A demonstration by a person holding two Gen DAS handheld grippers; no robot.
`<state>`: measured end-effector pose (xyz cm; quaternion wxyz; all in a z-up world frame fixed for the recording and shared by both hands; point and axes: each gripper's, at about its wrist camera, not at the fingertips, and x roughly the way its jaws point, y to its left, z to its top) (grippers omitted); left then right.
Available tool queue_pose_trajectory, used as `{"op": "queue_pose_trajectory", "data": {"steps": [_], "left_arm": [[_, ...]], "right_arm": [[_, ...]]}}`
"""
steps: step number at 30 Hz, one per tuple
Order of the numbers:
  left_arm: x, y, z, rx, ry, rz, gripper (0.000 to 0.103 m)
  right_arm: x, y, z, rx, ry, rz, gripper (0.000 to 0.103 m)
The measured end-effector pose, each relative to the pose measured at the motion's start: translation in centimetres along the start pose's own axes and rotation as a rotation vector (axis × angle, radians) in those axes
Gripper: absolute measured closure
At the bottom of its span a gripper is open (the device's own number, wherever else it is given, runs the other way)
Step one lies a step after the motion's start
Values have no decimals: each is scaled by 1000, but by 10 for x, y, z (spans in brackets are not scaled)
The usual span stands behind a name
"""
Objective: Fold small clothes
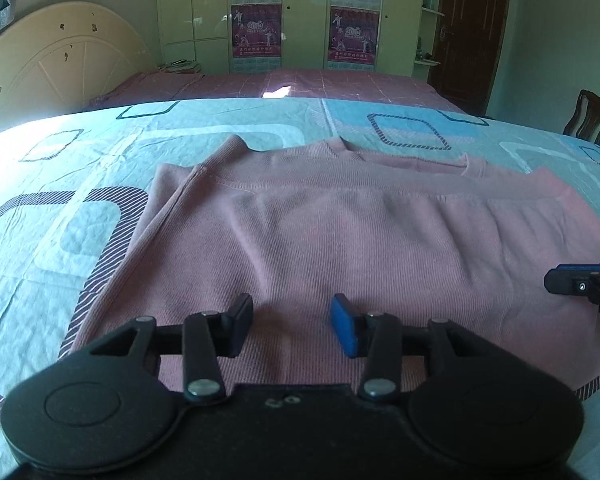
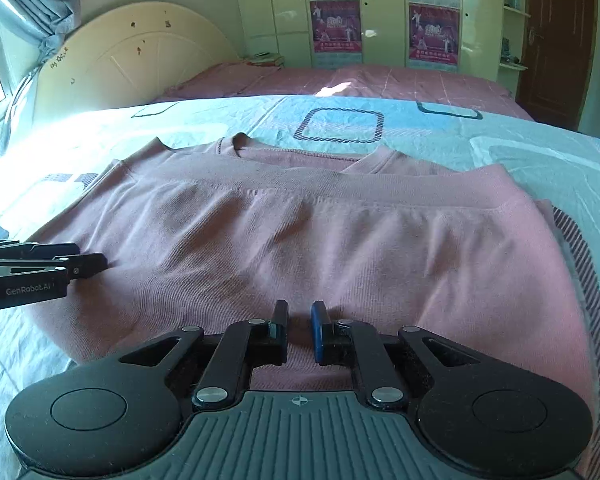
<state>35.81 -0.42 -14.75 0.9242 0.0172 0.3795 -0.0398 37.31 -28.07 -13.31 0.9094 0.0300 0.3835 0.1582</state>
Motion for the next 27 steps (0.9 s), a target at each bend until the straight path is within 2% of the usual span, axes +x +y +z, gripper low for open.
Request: {"op": "queue_pose_trajectory", "data": {"steps": [1, 2, 3, 5, 6, 8, 10, 12, 15, 21, 27], "left_arm": [[-2, -1, 0, 6, -5, -2, 58], [-1, -2, -1, 14, -3, 2, 57], [2, -1, -4, 10, 13, 8, 56], [2, 4, -8, -16, 14, 6, 52], [1, 6, -8, -17, 18, 9, 51], [-2, 6, -6, -21, 28, 11, 51], [-3, 6, -5, -16, 35, 13, 49], [-3, 8, -7, -18, 38, 16, 46], [-3, 12, -7, -31, 44, 15, 41], [-5, 16, -7, -28, 57, -1, 40], [-11, 21, -4, -47, 69, -19, 39]], "right_arm": [[-5, 0, 1, 6, -21, 10, 66], [-8, 2, -1, -6, -30, -2, 52], [-7, 5, -6, -39, -21, -24, 43], [2, 5, -17, -79, 42, -64, 43], [0, -3, -21, -48, 50, -61, 43], [-11, -15, -23, 11, 27, -66, 44], [-21, -21, -25, 6, 7, -105, 44], [-15, -28, -33, 1, 68, -127, 43], [-22, -32, -42, -47, 71, -139, 43], [-32, -37, -42, 22, 97, -136, 43], [-48, -14, -21, 92, 16, -65, 43]]}}
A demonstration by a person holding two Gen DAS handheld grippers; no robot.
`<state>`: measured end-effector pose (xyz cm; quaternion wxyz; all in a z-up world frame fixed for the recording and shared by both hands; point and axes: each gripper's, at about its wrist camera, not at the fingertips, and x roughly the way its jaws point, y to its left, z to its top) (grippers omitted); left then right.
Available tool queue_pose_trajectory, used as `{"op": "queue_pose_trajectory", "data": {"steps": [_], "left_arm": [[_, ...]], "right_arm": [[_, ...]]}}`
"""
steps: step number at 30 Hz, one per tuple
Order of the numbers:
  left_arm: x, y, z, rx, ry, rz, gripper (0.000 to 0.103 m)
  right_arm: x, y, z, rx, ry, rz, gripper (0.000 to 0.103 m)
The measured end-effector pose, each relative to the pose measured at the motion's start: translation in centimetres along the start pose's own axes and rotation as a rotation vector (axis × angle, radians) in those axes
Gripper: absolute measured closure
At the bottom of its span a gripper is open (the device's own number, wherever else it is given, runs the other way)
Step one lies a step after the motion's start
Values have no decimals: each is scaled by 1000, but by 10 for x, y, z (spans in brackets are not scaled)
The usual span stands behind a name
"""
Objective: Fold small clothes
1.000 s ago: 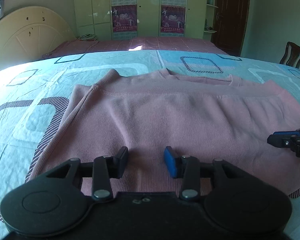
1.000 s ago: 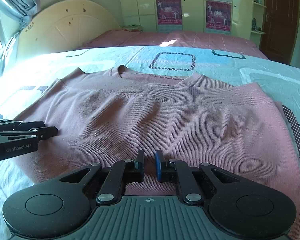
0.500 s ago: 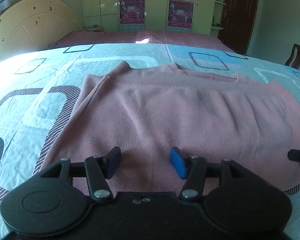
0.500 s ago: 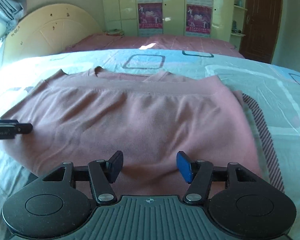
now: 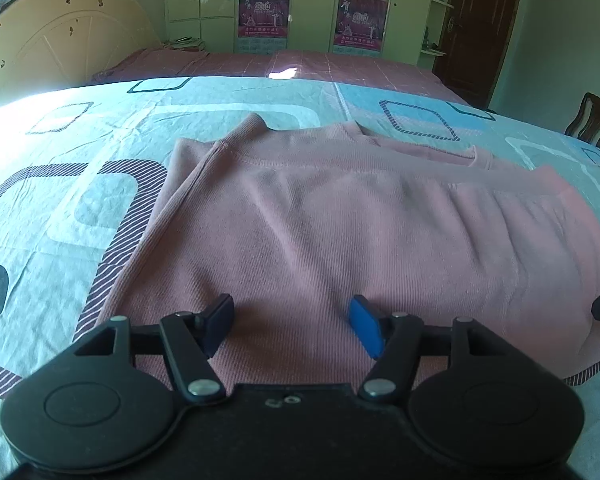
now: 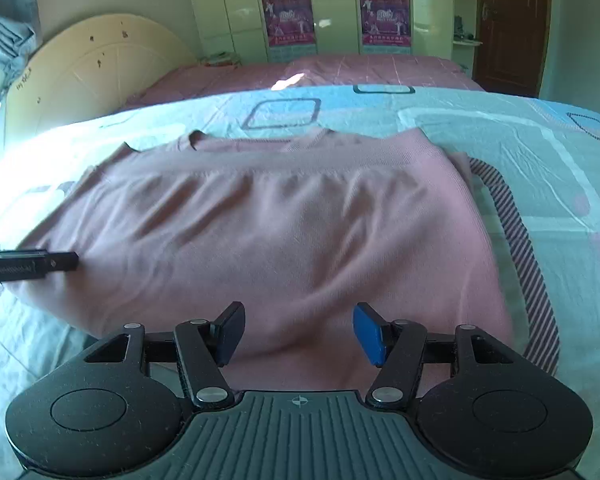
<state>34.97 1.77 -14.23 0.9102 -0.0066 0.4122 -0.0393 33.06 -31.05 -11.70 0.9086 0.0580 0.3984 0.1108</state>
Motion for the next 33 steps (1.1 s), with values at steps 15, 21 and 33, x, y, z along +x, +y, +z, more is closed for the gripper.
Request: {"op": "queue_pose_trajectory", "data": {"steps": [15, 21, 33], "left_arm": [[-2, 25, -16, 47, -4, 8, 35], [-17, 38, -15, -54, 50, -38, 36], [-29, 55, -16, -242, 157, -163, 27]], "right_arm": [[61, 85, 3, -119, 63, -31, 63], [44, 82, 3, -72, 20, -1, 63], [37, 94, 14, -15, -4, 3, 44]]}}
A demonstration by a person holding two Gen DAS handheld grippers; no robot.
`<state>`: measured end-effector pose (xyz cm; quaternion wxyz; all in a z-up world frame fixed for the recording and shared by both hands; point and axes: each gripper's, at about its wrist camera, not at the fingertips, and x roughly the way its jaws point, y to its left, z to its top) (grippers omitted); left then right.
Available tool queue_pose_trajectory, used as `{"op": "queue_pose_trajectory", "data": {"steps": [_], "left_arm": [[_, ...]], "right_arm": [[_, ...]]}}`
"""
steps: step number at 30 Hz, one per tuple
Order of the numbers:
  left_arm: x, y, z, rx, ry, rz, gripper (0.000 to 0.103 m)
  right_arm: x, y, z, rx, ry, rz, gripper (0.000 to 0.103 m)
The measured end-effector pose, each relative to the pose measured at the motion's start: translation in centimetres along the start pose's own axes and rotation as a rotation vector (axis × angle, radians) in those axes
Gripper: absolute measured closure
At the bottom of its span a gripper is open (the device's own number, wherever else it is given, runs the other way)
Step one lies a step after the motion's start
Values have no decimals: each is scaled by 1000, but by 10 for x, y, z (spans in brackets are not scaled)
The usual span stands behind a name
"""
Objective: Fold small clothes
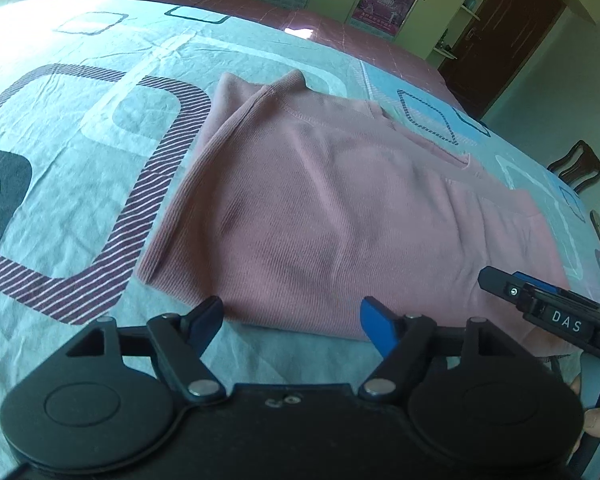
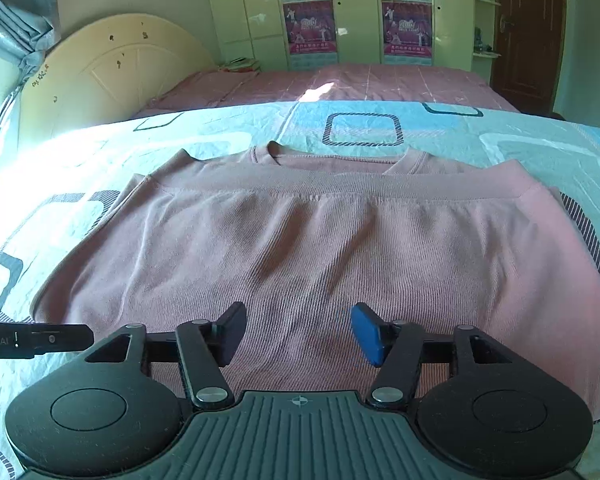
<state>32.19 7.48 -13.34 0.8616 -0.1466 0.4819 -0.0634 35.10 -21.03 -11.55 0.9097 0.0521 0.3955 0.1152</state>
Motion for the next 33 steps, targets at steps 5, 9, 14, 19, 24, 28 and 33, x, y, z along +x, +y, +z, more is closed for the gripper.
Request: {"op": "queue_pose_trajectory", "data": {"steps": [5, 9, 14, 19, 24, 28, 33], "left_arm": [[8, 12, -5, -116, 35, -68, 25], [14, 26, -7, -226, -13, -132, 20], [26, 33, -2, -332, -113, -200, 10], [41, 43, 7, -395, -214, -266, 27], [61, 66, 15, -518, -248, -290, 78], [66, 64, 23, -498, -250, -276, 87], [65, 62, 27, -484, -243, -265, 90]], "right_arm": [[-1, 3, 0, 6, 4, -2, 44], [4, 2, -4, 7, 24, -11, 44], [14, 5, -5, -4, 35, -20, 44], [17, 4, 6, 12, -8, -35, 44], [26, 1, 20, 20, -41, -89, 44], [44, 1, 20, 2, -3, -144, 44], [46, 0, 16, -11, 15, -150, 44]]}}
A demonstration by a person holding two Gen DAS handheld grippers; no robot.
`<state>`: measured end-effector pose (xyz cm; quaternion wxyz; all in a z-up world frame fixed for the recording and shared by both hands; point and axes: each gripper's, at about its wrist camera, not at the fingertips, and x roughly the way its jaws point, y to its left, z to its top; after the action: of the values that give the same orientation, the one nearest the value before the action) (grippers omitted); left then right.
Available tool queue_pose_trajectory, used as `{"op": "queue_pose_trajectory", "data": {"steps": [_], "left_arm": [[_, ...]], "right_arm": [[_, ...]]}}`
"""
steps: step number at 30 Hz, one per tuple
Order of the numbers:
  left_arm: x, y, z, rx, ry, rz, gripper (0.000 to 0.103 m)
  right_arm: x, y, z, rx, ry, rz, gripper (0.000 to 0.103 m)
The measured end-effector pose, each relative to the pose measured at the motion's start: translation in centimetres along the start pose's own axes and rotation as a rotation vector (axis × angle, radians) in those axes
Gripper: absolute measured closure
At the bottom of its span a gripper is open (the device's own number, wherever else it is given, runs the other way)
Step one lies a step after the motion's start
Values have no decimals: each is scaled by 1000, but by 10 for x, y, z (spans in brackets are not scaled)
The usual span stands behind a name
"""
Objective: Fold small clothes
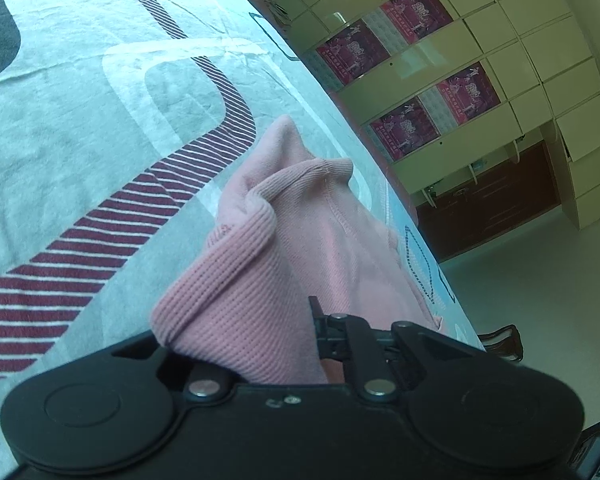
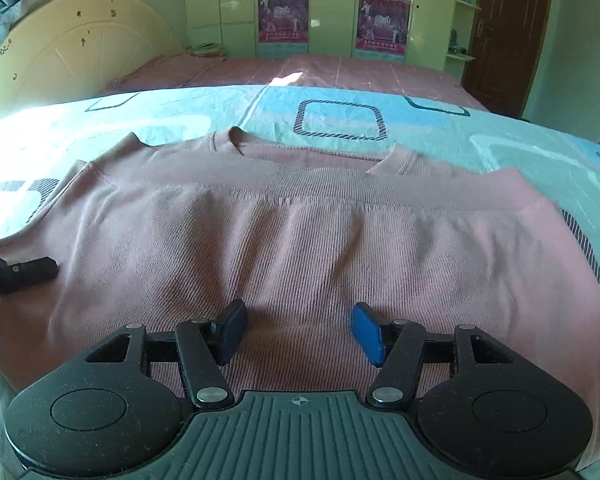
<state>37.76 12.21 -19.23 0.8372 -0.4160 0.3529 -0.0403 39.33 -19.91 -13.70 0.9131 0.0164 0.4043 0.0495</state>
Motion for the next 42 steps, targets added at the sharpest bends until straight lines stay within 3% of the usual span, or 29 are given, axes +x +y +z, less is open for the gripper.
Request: {"op": "queue_pose_trajectory", "data": {"steps": [2, 3, 5, 14, 21, 25, 28, 33, 37, 39, 41, 42], "left_arm": [[1, -1, 1, -3, 0, 1, 91], [0, -1, 0, 0, -2, 3, 91], [0, -2, 0, 3, -9, 7, 92], [-10, -29, -5, 65, -85, 35, 93], [-13, -132, -20, 377, -126, 11, 93], [7, -206, -53, 557, -85, -65, 93], [34, -253, -100, 691, -15, -125, 93], [85, -278, -188, 860, 159, -146, 93], [97, -265, -238, 979, 262, -71, 77], [81, -260, -243, 1030, 245, -87, 63], [67, -259, -242, 1028, 267, -111, 44], [61, -257, -241, 1033, 278, -125, 41]], "right_arm": [[-4, -1, -3, 1, -32, -25, 44], [4, 1, -7, -27, 13, -28, 44], [4, 3, -11, -57, 3, -31, 44], [8, -1, -15, -89, -28, 2, 44], [-21, -55, 3, 79, -81, 141, 43], [-41, -108, 5, 183, -94, 159, 43], [-60, -154, 0, 260, -114, 130, 43], [-87, -221, -20, 338, -130, 32, 43], [-100, -256, -29, 396, -147, 34, 43], [-103, -261, -26, 414, -153, 91, 43], [-103, -261, -22, 420, -157, 160, 43], [-101, -258, -19, 417, -156, 188, 43]]}}
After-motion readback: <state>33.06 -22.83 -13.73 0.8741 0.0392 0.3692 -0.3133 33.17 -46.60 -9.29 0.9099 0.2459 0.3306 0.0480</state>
